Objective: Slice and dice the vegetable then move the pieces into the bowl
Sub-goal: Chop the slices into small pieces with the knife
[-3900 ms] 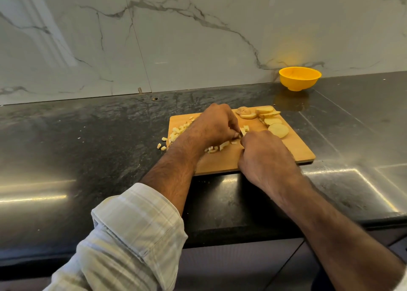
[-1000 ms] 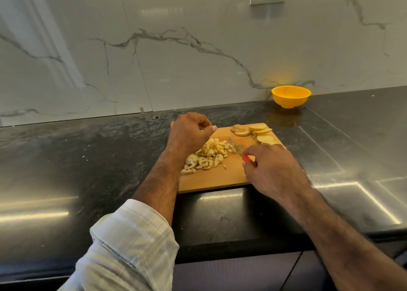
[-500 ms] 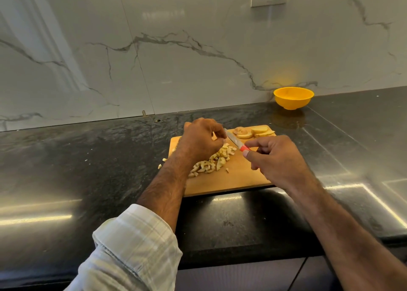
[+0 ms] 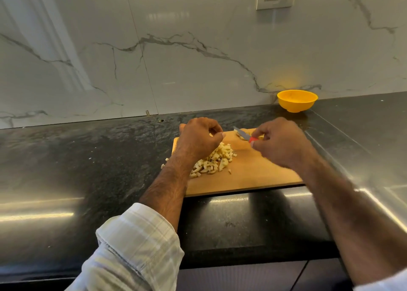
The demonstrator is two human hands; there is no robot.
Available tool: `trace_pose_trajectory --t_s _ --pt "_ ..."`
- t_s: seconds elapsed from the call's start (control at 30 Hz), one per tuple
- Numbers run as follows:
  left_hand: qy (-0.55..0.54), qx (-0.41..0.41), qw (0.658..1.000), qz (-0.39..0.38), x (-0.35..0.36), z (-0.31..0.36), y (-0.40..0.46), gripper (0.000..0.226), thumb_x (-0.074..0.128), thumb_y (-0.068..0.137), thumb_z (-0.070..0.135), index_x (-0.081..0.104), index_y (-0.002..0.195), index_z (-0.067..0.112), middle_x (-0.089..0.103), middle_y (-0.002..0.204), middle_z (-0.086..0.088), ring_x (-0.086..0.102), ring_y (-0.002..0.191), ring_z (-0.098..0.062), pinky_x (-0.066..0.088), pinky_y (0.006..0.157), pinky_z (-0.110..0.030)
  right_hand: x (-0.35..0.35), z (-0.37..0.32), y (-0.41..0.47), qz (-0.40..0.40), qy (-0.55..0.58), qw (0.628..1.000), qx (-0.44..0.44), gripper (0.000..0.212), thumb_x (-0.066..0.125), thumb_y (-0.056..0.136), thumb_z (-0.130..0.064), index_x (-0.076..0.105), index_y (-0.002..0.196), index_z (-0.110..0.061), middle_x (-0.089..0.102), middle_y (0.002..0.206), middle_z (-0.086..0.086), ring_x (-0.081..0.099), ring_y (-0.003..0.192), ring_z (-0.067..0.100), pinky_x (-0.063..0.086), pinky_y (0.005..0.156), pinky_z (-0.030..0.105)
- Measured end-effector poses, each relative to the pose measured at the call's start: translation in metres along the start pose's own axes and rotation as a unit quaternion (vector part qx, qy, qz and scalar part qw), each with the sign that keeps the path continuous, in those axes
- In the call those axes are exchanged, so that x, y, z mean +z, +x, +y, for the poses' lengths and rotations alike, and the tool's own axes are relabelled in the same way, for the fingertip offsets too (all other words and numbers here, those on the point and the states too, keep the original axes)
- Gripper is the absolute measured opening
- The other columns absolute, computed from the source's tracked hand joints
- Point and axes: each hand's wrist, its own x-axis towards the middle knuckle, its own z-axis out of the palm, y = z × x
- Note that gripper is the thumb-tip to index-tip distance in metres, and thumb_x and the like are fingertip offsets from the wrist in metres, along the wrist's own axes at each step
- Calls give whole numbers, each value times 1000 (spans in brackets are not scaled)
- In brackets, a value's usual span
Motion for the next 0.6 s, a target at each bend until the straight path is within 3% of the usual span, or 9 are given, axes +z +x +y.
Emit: trace_pose_trajectory --t_s 0.13,0.23,0.3,0.43,0.53,0.6 --pt "20 15 1000 -3 7 1 0 22 69 94 54 77 102 35 68 92 23 61 92 2 46 103 -52 -17 20 49 36 48 997 -39 3 79 87 -22 81 86 -24 72 68 -8 71 71 18 62 67 42" --pt "47 36 998 8 12 3 5 19 69 96 50 77 105 34 69 99 20 62 98 -3 41 103 -49 -3 42 64 116 86 986 -81 13 76 90 -29 82 97 -19 73 74 -9 70 70 15 62 65 45" --pt "70 56 996 -11 17 8 17 16 70 96 42 77 108 34 70 106 16 63 103 -9 46 104 -50 4 54 70 134 72 985 -82 18 75 92 -32 82 103 -19 74 80 -8 69 73 12 62 64 39" --pt "124 54 978 -156 33 25 55 37 73 95 18 70 128 36 64 134 8 58 125 -18 53 105 -46 1 69 77 176 56 979 -84 18 71 93 -30 81 102 -18 71 80 -7 64 72 12 44 58 22" --pt "152 54 946 -280 42 36 81 67 71 91 1 60 141 44 54 151 8 52 136 -19 52 109 -44 1 73 79 219 42 972 -78 19 68 94 -31 81 99 -18 64 76 -8 59 67 13 35 57 21" --pt "161 59 929 -327 44 39 93 67 71 91 -1 61 142 43 57 148 6 56 130 -18 54 104 -42 4 74 81 225 32 971 -74 21 66 93 -33 81 98 -18 64 75 -8 59 68 16 35 57 22"
